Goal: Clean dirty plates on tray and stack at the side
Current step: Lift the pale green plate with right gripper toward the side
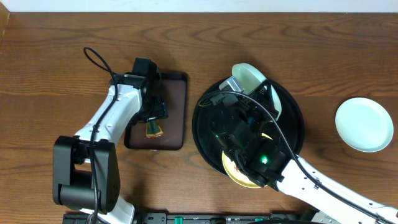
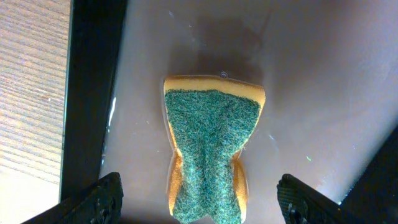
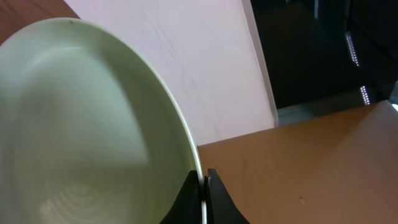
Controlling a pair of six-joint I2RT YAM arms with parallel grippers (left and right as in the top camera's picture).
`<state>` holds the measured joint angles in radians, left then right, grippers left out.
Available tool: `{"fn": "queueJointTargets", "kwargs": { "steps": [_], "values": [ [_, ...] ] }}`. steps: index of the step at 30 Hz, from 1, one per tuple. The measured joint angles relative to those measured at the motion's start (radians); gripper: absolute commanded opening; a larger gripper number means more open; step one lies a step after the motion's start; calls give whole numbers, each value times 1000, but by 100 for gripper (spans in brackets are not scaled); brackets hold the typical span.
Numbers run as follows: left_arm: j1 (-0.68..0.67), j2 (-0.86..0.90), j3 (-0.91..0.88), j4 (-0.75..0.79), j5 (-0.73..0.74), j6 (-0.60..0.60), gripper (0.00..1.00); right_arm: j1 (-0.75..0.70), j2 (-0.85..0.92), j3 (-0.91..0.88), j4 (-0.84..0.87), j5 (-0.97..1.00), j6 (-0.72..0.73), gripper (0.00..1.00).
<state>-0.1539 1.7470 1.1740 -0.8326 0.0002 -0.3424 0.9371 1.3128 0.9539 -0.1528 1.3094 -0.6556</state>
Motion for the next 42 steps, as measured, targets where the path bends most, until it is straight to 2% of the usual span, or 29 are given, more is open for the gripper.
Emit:
{"fn": "queueJointTargets", "kwargs": {
  "steps": [42],
  "values": [
    [0, 0, 0, 0, 0, 0, 81, 0, 0, 0, 38, 33, 2, 1]
  ]
}}
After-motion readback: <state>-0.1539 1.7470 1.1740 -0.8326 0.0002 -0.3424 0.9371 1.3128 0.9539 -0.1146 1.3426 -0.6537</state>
